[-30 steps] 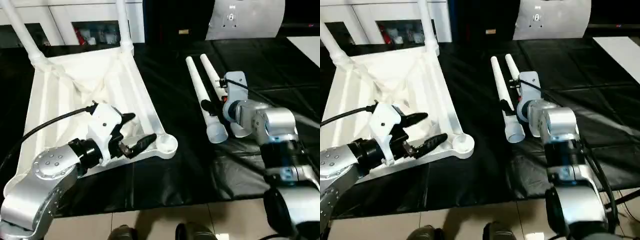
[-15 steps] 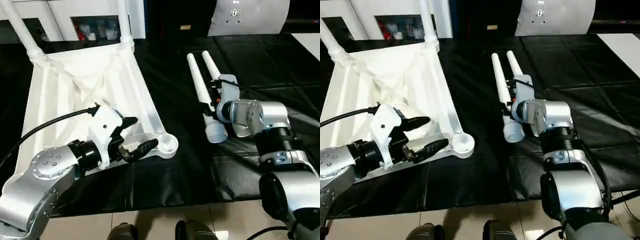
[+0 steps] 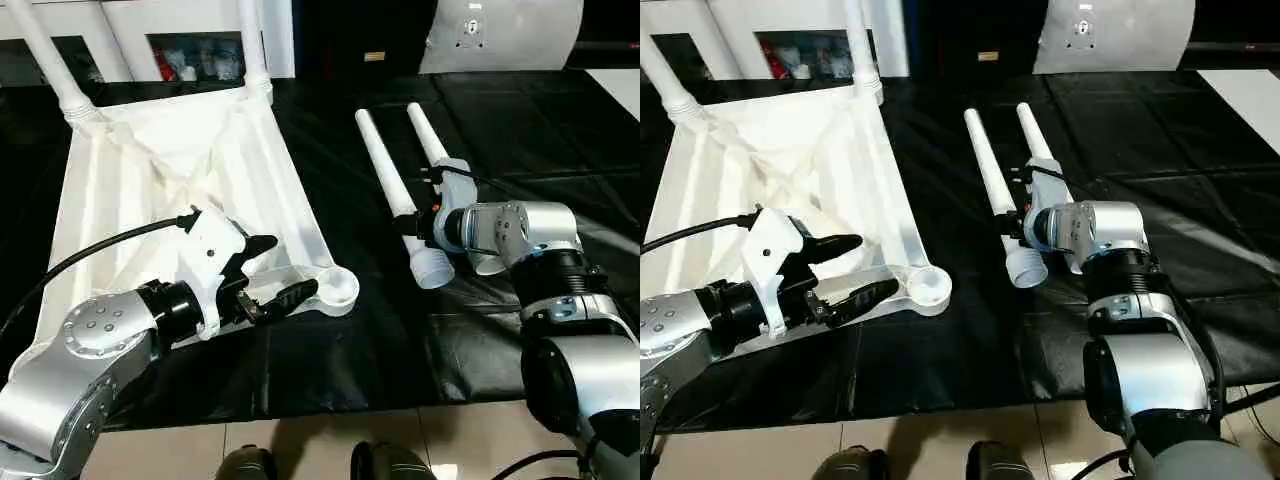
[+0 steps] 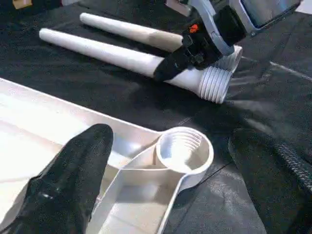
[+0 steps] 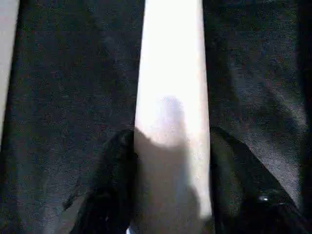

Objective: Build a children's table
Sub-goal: Pick table leg

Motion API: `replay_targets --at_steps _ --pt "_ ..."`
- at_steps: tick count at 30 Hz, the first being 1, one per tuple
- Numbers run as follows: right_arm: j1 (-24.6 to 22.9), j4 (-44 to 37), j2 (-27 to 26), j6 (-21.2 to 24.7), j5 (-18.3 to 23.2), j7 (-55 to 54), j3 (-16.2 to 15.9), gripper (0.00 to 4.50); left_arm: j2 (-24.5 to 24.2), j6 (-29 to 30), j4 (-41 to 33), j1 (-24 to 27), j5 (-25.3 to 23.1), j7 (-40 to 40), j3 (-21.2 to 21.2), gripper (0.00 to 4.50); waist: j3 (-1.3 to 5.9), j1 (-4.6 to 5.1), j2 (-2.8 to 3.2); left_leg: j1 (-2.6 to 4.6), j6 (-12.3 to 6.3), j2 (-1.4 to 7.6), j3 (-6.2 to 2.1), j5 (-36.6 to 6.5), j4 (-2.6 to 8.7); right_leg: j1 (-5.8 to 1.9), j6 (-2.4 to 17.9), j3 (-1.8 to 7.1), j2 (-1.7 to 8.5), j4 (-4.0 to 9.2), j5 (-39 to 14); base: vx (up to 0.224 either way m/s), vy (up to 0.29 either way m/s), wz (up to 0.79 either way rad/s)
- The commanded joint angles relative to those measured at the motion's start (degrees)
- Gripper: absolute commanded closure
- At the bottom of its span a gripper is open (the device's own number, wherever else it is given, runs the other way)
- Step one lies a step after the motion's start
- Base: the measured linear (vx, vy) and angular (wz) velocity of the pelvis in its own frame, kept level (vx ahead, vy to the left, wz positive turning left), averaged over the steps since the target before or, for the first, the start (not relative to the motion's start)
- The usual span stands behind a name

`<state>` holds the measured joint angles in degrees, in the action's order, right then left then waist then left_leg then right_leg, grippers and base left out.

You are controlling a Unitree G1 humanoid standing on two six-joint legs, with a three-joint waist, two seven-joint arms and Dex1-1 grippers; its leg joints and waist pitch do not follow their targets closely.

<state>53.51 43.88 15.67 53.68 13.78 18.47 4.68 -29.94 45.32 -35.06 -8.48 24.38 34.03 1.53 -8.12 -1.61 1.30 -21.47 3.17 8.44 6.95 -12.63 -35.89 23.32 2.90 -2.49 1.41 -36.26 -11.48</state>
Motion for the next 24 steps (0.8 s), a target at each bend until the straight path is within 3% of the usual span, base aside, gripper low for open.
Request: replay_targets --at_steps 1,6,9,10,11,13,15,17,18,19,20,21,22,24 --pt "0.32 0.91 0.24 0.52 -0.10 0.12 0.58 2.62 -0.20 0.21 0.31 -0.29 0.35 -0.29 -0.02 0.23 5.03 -0.20 0.03 -0.02 -3.15 3.41 0.07 1.96 3.63 -4.18 16.49 3.38 5.93 3.49 -1.77 0.000 0.000 0.00" --pt "0.38 0.78 0.36 -1.01 0.38 -0.37 1.97 2.64 0.55 -0.24 0.58 -0.47 -0.03 -1.46 -0.62 0.23 5.52 -0.46 -0.12 -0.09 -3.23 3.42 0.09 3.14 3.49 -4.35 16.41 3.33 5.96 3.20 -0.35 0.000 0.000 0.00" --pt "-0.79 -2.33 -0.34 -4.72 2.55 -1.37 5.52 2.64 2.05 -1.07 2.10 -1.66 -1.28 -3.82 -1.20 0.23 5.68 -0.61 -0.12 -0.18 -3.42 3.40 0.27 3.29 3.37 -4.36 16.24 3.40 5.99 3.28 0.31 0.000 0.000 0.00" --pt "-2.56 -6.01 -1.44 -9.94 5.78 -1.05 9.78 2.64 3.74 -1.92 4.52 -3.76 -3.37 -7.04 -1.30 0.23 5.83 -0.70 -0.04 -0.16 -3.42 3.36 0.29 3.21 3.24 -4.39 16.04 3.38 5.93 3.22 0.37 0.000 0.000 0.00" --pt "-3.76 -7.97 -1.73 -12.99 6.18 -0.78 10.50 2.64 5.01 -2.76 6.09 -5.16 -4.12 -8.53 -1.34 0.23 5.97 -0.97 0.02 0.00 -3.91 3.58 0.36 3.02 3.11 -4.38 15.32 3.48 6.08 3.18 0.87 0.000 0.000 0.00" --pt "-4.82 -9.51 -2.00 -15.67 5.85 -0.68 10.35 2.65 5.94 -3.42 7.25 -6.25 -4.41 -9.40 -1.38 0.23 6.17 -1.03 -0.19 -0.04 -4.78 3.38 0.29 4.75 3.18 -4.40 15.57 3.25 5.79 2.93 3.03 0.000 0.000 0.00" --pt "-8.76 -14.34 -3.09 -24.27 4.23 0.36 8.85 2.65 8.47 -3.51 9.58 -9.46 -4.16 -11.43 -1.59 0.23 6.17 -1.26 0.13 -0.13 -4.67 3.37 0.34 4.09 3.08 -4.33 15.31 3.26 5.94 3.13 2.01 0.000 0.000 0.00" --pt "-10.10 -16.42 -3.50 -23.88 6.22 3.91 9.28 2.65 10.89 -3.13 11.41 -11.70 -2.91 -12.86 -2.53 0.23 6.06 -1.34 -0.06 -0.24 -4.95 3.14 0.44 3.86 3.09 -4.48 15.41 3.34 5.79 3.27 1.80 0.000 0.000 0.00" --pt "-11.17 -18.76 -3.86 -19.40 11.23 10.93 11.10 2.65 14.04 -2.88 13.86 -14.57 -0.81 -14.11 -3.81 0.11 6.17 -1.51 0.03 -0.18 -4.93 3.24 0.29 3.15 3.13 -4.57 15.59 3.25 5.86 3.33 0.68 0.000 0.000 0.00" --pt "-11.85 -20.33 -4.59 -19.16 14.05 13.77 12.48 2.65 15.21 -3.32 14.86 -15.53 -0.21 -14.20 -4.18 0.05 6.13 -1.70 -0.23 -0.27 -5.37 3.06 0.35 2.05 3.10 -4.93 15.36 3.35 5.87 3.70 -0.57 0.000 0.000 0.00" --pt "-11.85 -20.33 -4.59 -19.16 14.05 13.77 12.48 2.65 15.21 -3.32 14.86 -15.53 -0.21 -14.20 -4.18 0.05 6.13 -1.67 -0.17 -0.21 -5.62 3.06 0.32 1.98 3.13 -4.83 15.34 3.33 5.84 3.76 -0.91 0.000 0.000 0.00" --pt "-13.64 -24.70 -5.71 -15.53 21.63 19.63 15.40 2.65 17.67 -3.98 17.02 -17.56 1.88 -14.17 -5.44 0.00 6.09 -1.71 -0.32 -0.38 -6.30 3.07 0.28 2.04 3.18 -4.88 14.88 3.25 5.83 3.94 -1.44 0.000 0.000 0.00" --pt "-16.13 -28.95 -5.66 -15.07 25.55 24.68 15.06 2.65 19.50 -4.77 18.75 -19.61 3.35 -14.15 -6.09 0.00 6.21 -2.03 -0.27 -0.26 -7.28 3.30 0.19 2.26 3.11 -4.84 14.61 3.28 6.00 3.98 -1.13 0.000 0.000 0.00" --pt "-17.97 -31.86 -5.15 -14.14 27.05 27.41 13.32 2.65 21.08 -4.28 20.07 -21.49 4.85 -14.66 -6.81 0.00 6.37 -2.15 -0.26 -0.25 -8.23 3.63 -0.14 4.08 3.12 -4.57 14.45 2.95 5.93 3.64 0.21 0.000 0.000 0.00"
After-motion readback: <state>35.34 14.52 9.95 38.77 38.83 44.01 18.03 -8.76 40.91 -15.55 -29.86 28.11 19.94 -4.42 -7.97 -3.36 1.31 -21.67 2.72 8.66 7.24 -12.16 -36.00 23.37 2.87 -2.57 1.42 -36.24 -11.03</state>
